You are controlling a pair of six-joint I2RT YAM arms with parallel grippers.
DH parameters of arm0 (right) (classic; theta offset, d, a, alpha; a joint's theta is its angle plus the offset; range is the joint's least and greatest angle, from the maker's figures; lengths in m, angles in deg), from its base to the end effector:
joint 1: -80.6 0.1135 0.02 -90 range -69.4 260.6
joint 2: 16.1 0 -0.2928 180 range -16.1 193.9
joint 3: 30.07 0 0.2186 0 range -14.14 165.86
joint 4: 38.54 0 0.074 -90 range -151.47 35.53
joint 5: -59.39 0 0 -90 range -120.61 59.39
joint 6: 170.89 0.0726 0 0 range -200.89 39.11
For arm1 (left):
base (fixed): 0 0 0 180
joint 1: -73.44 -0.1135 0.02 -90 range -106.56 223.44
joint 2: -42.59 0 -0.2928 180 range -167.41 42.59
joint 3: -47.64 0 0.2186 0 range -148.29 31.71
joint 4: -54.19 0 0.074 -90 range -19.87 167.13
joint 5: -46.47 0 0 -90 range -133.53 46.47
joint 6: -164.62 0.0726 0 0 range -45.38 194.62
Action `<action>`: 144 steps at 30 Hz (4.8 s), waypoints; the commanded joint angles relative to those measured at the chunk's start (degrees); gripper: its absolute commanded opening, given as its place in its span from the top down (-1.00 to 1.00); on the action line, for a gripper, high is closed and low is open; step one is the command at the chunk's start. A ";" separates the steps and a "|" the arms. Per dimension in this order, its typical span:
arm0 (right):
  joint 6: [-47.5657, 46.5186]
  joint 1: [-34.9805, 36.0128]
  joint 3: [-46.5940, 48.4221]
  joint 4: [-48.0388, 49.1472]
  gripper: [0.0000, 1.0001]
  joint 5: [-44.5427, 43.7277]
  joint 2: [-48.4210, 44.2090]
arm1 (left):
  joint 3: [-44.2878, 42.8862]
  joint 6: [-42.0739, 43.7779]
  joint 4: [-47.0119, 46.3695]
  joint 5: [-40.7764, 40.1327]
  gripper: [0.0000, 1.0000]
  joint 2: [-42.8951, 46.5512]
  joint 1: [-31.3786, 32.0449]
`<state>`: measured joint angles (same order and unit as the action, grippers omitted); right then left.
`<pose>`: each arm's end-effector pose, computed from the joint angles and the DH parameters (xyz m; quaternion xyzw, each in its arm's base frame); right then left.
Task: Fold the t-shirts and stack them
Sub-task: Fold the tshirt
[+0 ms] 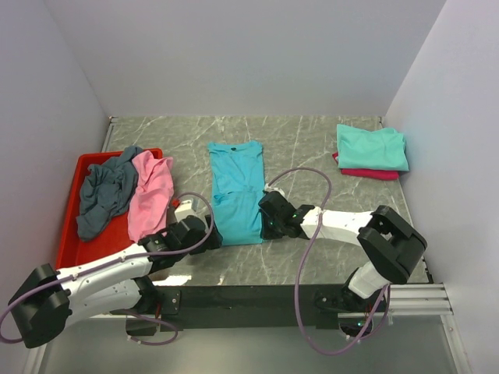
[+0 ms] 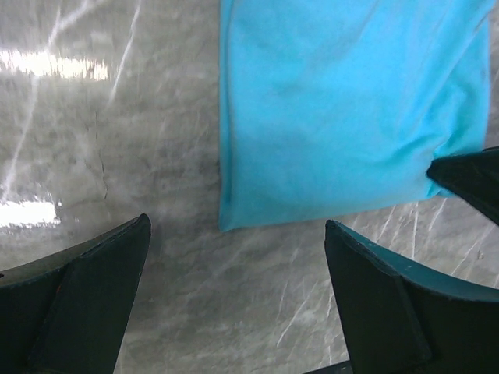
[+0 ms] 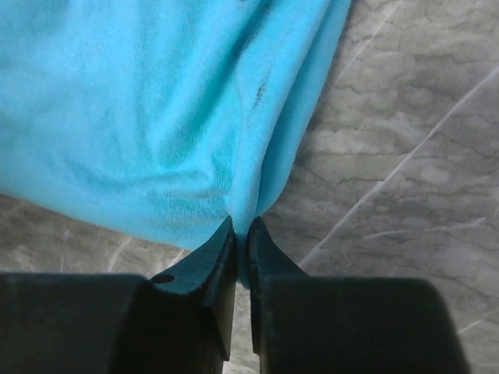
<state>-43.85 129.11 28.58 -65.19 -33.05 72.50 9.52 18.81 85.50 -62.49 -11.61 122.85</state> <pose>0.1897 0.2099 0.1747 -0.0896 0.9534 0.1801 0.2247 0.1190 -0.1026 0.1854 -0.1110 0.9142 -0.1916 0.3395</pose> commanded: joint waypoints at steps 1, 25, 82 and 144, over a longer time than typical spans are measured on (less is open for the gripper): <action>0.76 0.80 -1.94 -3.78 0.82 -1.17 1.32 | 1.89 -2.28 -2.28 2.96 -0.99 0.67 -0.28; 1.20 2.55 -2.11 -2.73 0.92 -0.90 0.96 | 1.54 -3.87 -3.25 -1.34 -0.32 -9.09 -0.19; 9.63 22.85 -3.00 -34.71 1.00 6.22 -31.72 | -4.77 -9.13 6.33 19.14 0.99 7.34 25.02; -20.25 -15.90 23.19 -16.26 1.00 -1.87 0.08 | -20.60 19.07 -23.99 22.56 0.99 -25.69 -14.16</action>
<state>-62.21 114.31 48.49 -83.85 -35.24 71.01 -8.27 36.01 66.01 -42.62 -35.82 110.04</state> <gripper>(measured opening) 0.097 0.021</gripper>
